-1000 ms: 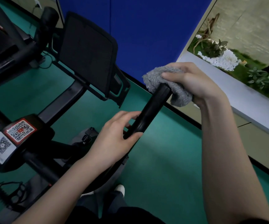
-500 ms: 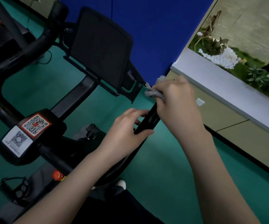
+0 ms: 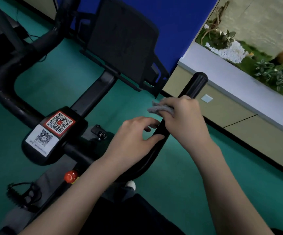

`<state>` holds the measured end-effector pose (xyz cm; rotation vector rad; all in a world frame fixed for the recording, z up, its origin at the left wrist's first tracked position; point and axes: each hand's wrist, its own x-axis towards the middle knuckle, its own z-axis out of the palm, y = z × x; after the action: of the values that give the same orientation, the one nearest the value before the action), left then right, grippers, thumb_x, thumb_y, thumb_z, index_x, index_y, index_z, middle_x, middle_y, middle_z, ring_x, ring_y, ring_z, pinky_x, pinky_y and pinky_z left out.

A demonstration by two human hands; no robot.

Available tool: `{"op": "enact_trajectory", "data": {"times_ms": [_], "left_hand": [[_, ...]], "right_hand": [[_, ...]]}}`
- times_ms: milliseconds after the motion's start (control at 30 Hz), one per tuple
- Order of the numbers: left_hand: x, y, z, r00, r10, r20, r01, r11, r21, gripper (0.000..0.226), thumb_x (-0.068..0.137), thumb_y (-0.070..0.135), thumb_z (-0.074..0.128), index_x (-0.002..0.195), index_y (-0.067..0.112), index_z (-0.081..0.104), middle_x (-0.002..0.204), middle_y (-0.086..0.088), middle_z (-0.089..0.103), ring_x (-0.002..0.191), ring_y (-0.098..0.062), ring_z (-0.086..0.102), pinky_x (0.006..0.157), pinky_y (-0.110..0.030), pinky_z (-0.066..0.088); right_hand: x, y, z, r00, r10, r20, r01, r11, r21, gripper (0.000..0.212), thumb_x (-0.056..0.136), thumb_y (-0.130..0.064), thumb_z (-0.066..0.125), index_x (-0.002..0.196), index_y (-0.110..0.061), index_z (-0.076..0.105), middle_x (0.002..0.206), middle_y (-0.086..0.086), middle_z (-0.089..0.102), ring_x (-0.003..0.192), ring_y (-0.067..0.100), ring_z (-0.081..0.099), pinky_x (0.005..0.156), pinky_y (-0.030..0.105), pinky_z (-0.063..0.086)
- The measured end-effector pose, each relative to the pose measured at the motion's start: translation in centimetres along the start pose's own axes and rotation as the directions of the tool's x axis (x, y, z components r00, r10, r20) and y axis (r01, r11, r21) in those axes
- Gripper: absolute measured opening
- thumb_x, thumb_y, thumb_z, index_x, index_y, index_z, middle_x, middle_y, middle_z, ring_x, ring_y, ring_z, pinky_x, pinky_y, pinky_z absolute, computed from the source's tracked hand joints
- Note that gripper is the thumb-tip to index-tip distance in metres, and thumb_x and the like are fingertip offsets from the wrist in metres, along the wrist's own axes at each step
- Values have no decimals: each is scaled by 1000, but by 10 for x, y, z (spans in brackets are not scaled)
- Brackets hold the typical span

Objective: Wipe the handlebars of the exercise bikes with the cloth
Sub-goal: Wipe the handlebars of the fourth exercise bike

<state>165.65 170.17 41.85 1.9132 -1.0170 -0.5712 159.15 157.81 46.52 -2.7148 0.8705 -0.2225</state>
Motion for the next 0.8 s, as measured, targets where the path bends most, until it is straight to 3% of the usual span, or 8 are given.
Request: {"op": "enact_trajectory", "data": {"times_ms": [133,300,367,467,600,800], "left_hand": [[-8,-5,-5,1000,15,12,-15,1000,18,31,79,36,71,108,25,67,99,14,67,91,4,56,77,-5,39],[-18,-9,-15,999,52,6,-52,995,81,31,79,38,70,107,25,68,97,14,68,94,-1,60,85,-24,48],[-21,-10,-19,997,74,16,-75,991,109,30,81,37,70,107,23,68,99,12,69,95,-5,60,86,-30,49],[-22,-12,-24,993,115,38,-119,984,135,29,83,34,67,109,20,67,100,9,69,96,-9,61,86,-35,49],[-20,-8,-27,982,166,88,-178,970,162,30,87,34,63,113,19,66,104,8,67,97,-11,60,87,-36,50],[-15,-1,-29,956,268,122,-291,918,269,31,89,35,59,116,18,63,106,6,64,96,-15,61,82,-35,50]], "right_hand": [[-9,-5,10,1000,20,-12,-20,998,-53,30,87,-6,57,108,-21,71,95,7,69,95,22,49,76,23,40],[-16,-16,8,1000,23,-5,-23,1000,0,24,87,-9,60,101,-22,75,96,-2,73,93,23,54,79,29,45],[-22,-20,6,998,57,-10,-55,991,121,19,84,-11,64,94,-22,76,86,-4,73,85,17,60,74,25,48],[-35,-21,1,974,197,-110,-146,922,358,16,80,-11,69,91,-20,76,74,-16,68,72,-2,60,62,5,42],[-57,-14,-2,891,375,-255,-191,820,540,18,83,-9,67,97,-19,73,85,-12,70,81,2,64,76,18,49],[-97,2,2,780,549,-299,-209,680,703,14,85,-6,65,94,-15,71,81,-10,68,74,-1,59,71,17,45]]}}
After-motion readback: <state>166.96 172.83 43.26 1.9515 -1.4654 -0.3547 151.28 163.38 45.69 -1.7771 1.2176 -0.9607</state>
